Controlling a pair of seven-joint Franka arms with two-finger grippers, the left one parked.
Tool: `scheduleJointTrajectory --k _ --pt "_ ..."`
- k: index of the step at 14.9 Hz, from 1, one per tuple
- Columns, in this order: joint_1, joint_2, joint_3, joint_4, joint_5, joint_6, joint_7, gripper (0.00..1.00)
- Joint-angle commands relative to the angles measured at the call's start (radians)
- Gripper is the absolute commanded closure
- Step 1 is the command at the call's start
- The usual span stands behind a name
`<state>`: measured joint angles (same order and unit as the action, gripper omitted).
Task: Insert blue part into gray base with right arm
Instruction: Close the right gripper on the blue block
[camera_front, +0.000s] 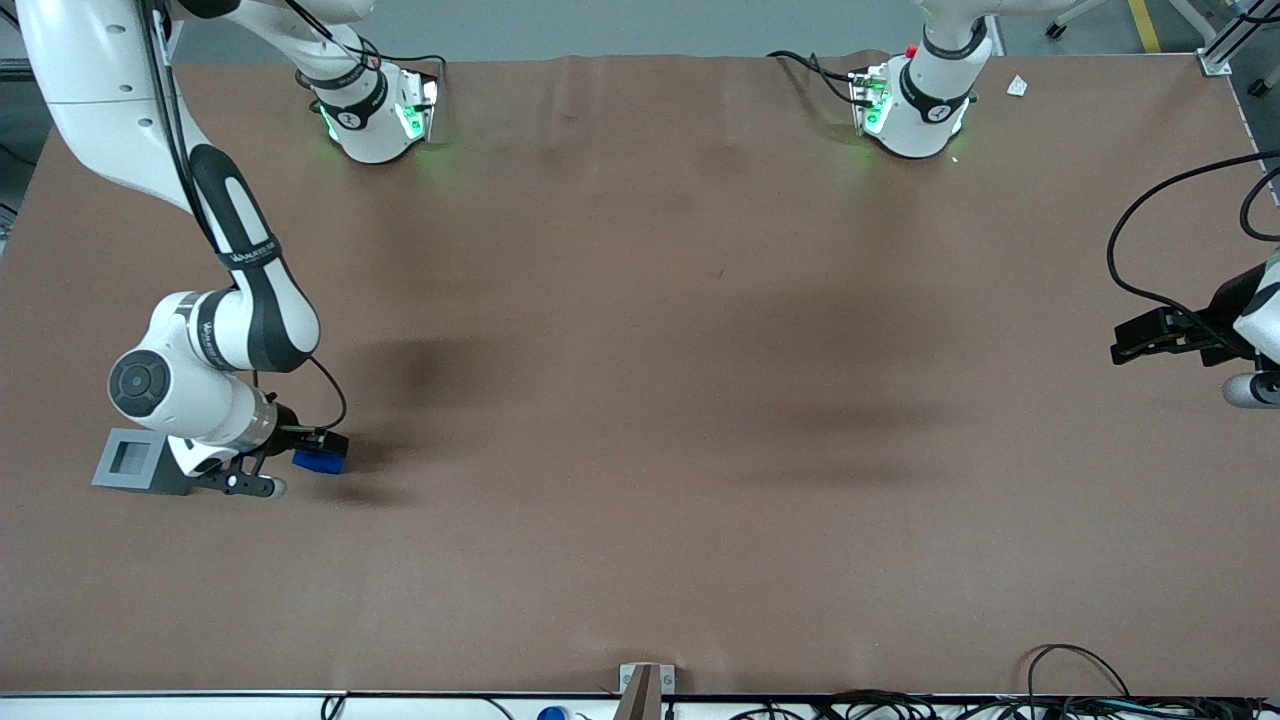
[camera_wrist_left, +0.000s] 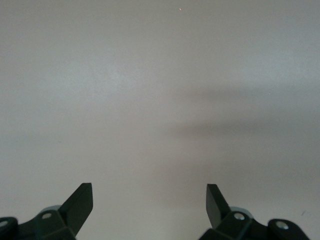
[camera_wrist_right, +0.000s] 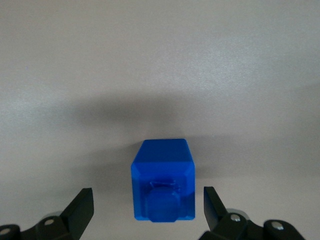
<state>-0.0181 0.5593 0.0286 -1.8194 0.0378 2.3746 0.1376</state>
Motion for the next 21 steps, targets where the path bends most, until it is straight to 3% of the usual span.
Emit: scheduleJointTrajectory --k 1,7,15,21 --pt "0.0 -0.006 -0.004 -0.001 -0.001 0.009 0.016 0.11" --pt "-0.013 0.01 -0.006 0.022 -0.003 0.011 0.016 0.14" --pt "-0.013 0.022 -0.006 0.032 -0.032 0.021 0.016 0.27" --pt "-0.02 0.025 -0.006 0.032 -0.035 0.032 0.016 0.48"
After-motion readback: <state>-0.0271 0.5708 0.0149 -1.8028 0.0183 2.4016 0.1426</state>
